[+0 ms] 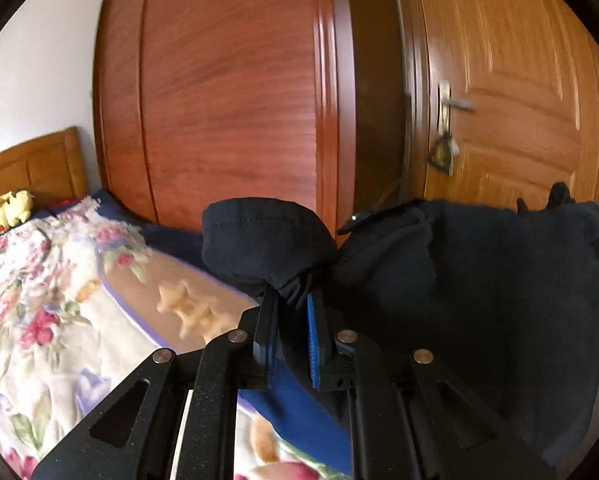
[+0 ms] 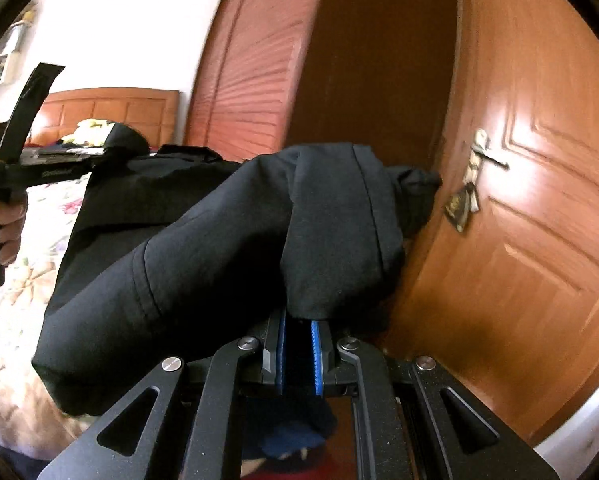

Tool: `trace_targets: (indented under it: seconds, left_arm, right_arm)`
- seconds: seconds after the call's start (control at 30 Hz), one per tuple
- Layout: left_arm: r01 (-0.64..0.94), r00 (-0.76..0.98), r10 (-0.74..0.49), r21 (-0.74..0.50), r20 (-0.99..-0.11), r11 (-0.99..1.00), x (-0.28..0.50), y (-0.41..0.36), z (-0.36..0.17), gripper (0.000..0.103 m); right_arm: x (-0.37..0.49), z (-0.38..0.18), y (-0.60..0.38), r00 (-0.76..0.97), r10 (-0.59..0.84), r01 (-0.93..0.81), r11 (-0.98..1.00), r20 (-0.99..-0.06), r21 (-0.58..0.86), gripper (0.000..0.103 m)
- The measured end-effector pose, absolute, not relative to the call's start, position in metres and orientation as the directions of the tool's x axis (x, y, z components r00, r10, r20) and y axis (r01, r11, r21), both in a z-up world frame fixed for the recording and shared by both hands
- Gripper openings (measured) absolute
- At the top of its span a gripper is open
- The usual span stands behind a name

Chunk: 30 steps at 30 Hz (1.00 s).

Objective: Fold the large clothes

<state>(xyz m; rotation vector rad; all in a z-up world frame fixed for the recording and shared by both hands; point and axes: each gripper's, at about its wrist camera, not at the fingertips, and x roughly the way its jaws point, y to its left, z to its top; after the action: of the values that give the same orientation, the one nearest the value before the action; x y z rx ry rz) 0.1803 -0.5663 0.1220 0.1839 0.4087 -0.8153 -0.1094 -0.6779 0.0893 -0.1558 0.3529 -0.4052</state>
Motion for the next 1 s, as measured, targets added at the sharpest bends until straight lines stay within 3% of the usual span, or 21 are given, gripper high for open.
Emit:
trace_targets:
  seconds: [0.2, 0.33, 0.47, 0.53, 0.6, 0.63, 0.7, 0.77, 1.0]
  left_arm:
    - [0.723, 0.584, -0.589, 0.028, -0.559, 0.690, 0.193, -0.575, 0.065, 0.014]
    - [0.712, 0.611, -0.565, 0.073, -0.555, 0.698, 0.185, -0.581, 0.060, 0.017]
    - [0.713, 0.588, -0.566, 0.039, -0.578, 0.700, 0.183, -0.572, 0.070, 0.032]
    - [0.719, 0.586, -0.578, 0.035, -0.567, 0.694, 0.178, -0.564, 0.071, 0.033]
    - [0.723, 0.590, -0.587, 0.039, -0.555, 0.690, 0.169, -0.549, 0.077, 0.043]
    - [0.727, 0.589, -0.597, 0.035, -0.545, 0.686, 0.163, -0.539, 0.080, 0.046]
    - [0.732, 0.582, -0.609, 0.020, -0.539, 0.682, 0.154, -0.519, 0.084, 0.054]
    - [0.734, 0.581, -0.624, 0.005, -0.523, 0.680, 0.142, -0.494, 0.091, 0.077]
    - [0.712, 0.611, -0.616, 0.004, -0.497, 0.702, 0.106, -0.408, 0.105, 0.085]
  right_arm:
    - [-0.115, 0.044, -0.666, 0.831, -0.391, 0.349, 0.920, -0.397, -0.175, 0.010]
    - [-0.114, 0.049, -0.676, 0.831, -0.357, 0.352, 0.931, -0.426, -0.093, 0.012]
    - [-0.119, 0.062, -0.681, 0.817, -0.383, 0.386, 0.919, -0.431, -0.084, 0.022]
    - [-0.119, 0.069, -0.677, 0.812, -0.409, 0.412, 0.907, -0.417, -0.088, 0.039]
    - [-0.135, 0.080, -0.666, 0.818, -0.423, 0.427, 0.901, -0.389, -0.083, 0.056]
    - [-0.141, 0.087, -0.658, 0.824, -0.426, 0.428, 0.900, -0.374, -0.081, 0.060]
    - [-0.151, 0.102, -0.639, 0.833, -0.434, 0.431, 0.898, -0.343, -0.090, 0.060]
    - [-0.160, 0.111, -0.619, 0.845, -0.424, 0.416, 0.904, -0.325, -0.097, 0.061]
    - [-0.169, 0.138, -0.547, 0.894, -0.329, 0.319, 0.944, -0.305, -0.082, 0.065]
